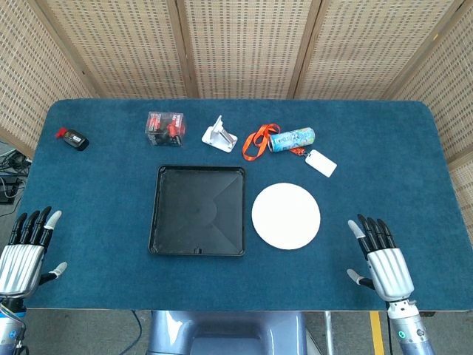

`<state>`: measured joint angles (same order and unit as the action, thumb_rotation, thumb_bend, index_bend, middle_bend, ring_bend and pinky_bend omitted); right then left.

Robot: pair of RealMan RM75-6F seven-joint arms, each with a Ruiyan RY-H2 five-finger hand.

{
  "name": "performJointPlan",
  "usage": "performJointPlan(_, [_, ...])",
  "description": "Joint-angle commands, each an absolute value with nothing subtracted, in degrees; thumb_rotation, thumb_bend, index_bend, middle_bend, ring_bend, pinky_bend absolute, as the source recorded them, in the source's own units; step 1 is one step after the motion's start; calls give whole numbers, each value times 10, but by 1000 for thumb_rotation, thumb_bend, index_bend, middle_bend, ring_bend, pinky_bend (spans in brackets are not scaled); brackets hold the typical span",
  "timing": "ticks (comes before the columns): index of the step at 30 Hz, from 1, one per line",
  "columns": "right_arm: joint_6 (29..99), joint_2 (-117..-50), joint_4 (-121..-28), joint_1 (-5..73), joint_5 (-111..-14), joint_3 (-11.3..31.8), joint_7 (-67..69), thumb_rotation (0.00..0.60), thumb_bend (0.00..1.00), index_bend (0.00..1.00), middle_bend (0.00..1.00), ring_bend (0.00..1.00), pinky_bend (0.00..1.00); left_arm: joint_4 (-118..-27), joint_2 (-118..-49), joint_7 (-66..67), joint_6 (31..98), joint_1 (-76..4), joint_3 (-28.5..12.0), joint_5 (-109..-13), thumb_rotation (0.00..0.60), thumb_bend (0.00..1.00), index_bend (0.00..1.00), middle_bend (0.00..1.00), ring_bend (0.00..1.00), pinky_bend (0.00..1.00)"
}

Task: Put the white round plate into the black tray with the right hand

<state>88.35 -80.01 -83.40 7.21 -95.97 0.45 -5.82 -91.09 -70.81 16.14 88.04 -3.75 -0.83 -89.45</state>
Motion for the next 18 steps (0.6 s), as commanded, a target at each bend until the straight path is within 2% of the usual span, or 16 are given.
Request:
performJointPlan(1, [884, -800, -833, 72, -960, 5, -57, 600, 153, 54, 0, 0, 0, -912, -708, 163, 881, -37, -8, -894, 600, 0, 0, 0, 0, 0])
performJointPlan(11, [872, -827, -832, 82, -969, 3, -65, 600, 152, 93, 0, 0, 0, -914, -705, 161, 884, -36, -11, -892, 600, 0, 0, 0, 0, 0])
performJointPlan(15, [839, -862, -831, 110, -971, 14, -76, 600, 155, 119, 0, 0, 0, -914, -706, 161, 882, -37, -12, -890, 600, 0, 0, 0, 0, 0])
performJointPlan(18, [816, -887, -819, 128, -966, 22, -89, 600, 256, 143, 0, 0, 15, -913, -706, 159, 880, -37, -12, -887, 600, 0, 0, 0, 0, 0])
